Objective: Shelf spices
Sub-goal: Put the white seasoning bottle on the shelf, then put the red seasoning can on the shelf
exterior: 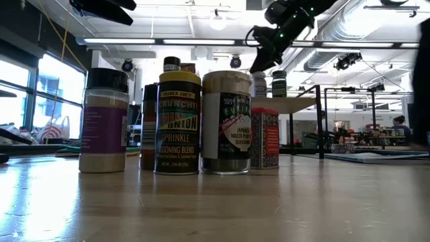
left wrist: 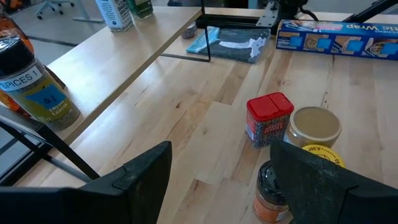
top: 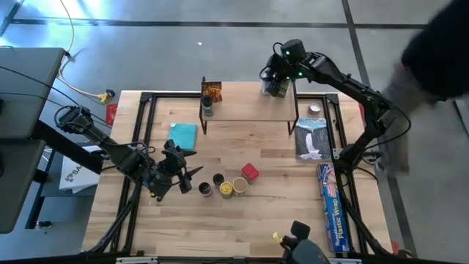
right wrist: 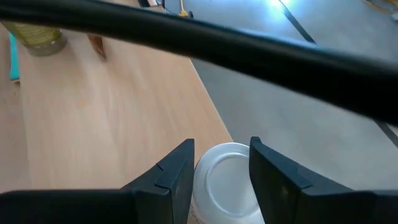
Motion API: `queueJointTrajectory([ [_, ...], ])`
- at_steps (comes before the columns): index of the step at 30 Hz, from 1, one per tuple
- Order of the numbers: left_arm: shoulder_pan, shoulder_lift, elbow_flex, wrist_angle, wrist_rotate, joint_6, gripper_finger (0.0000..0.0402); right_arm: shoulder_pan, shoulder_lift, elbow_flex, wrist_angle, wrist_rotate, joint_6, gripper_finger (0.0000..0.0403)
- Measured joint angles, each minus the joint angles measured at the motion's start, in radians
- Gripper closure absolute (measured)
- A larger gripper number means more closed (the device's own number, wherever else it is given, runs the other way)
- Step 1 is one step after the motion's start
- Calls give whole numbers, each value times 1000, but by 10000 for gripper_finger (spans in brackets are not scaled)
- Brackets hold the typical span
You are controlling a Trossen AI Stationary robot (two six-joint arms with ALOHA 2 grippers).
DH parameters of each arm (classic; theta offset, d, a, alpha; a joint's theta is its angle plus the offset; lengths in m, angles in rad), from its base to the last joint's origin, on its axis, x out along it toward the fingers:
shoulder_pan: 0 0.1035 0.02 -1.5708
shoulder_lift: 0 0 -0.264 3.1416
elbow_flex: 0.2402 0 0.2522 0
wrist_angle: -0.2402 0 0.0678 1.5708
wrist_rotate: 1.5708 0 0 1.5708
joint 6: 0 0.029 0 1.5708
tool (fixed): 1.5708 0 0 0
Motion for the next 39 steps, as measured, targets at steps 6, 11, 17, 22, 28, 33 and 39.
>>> queueJointTrajectory([
  [6,0,0,0,0,0,-7,135,0,-9,0,-13,2,1,265],
  [11,0,0,0,0,0,-7,135,1,-18,-2,-9,2,0,265],
  [17,0,0,0,0,0,-7,135,1,-69,-3,-1,14,-1,265],
  [22,0,0,0,0,-14,-25,135,17,-141,-3,2,26,-37,265],
  [28,0,0,0,-2,1,-42,135,133,-251,-5,-19,25,-25,265],
  [33,-5,0,0,-8,2,-62,135,387,-347,-120,28,57,19,265],
  [39,-21,0,0,-9,1,-74,135,788,-422,-425,311,282,148,265],
])
